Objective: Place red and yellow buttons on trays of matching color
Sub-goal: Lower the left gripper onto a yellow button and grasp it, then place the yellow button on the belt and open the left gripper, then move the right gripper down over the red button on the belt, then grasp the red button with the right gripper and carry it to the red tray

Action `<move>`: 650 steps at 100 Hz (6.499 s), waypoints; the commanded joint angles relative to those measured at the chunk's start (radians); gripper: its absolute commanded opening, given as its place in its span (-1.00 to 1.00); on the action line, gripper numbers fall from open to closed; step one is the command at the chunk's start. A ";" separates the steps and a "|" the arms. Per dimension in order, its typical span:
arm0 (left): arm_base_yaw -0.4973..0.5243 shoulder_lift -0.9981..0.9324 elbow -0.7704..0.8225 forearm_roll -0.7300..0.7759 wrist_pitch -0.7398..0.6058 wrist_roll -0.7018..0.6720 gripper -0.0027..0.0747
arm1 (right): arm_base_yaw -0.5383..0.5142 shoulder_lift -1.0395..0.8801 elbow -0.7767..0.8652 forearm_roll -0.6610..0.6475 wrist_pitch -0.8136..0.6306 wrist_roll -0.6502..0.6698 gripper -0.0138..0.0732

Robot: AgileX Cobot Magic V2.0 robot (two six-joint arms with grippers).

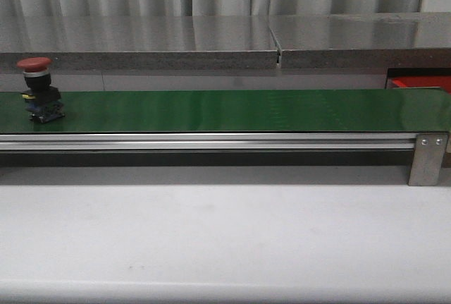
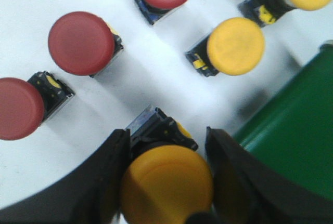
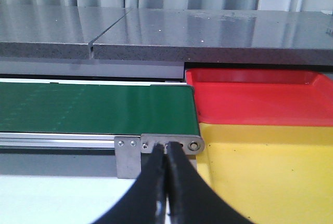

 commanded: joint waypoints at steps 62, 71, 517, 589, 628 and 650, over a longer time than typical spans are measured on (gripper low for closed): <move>-0.211 -0.169 -0.026 -0.044 -0.033 0.115 -0.58 | 0.001 -0.018 -0.022 -0.001 -0.080 -0.007 -0.95; -0.230 -0.134 -0.026 -0.044 -0.040 0.131 -0.58 | 0.001 -0.018 -0.022 -0.001 -0.080 -0.007 -0.95; -0.509 -1.552 0.983 -0.111 -0.302 0.363 -0.98 | 0.406 1.178 -1.102 0.016 0.423 -0.045 -0.80; -0.509 -1.552 0.983 -0.111 -0.302 0.363 -0.98 | 0.461 1.682 -1.647 0.001 0.978 -0.096 0.61; -0.509 -1.552 0.983 -0.111 -0.302 0.363 -0.98 | 0.376 1.802 -1.689 0.079 0.927 -0.086 0.61; -0.509 -1.552 0.983 -0.111 -0.302 0.363 -0.98 | 0.361 1.845 -1.695 0.125 0.884 -0.122 0.61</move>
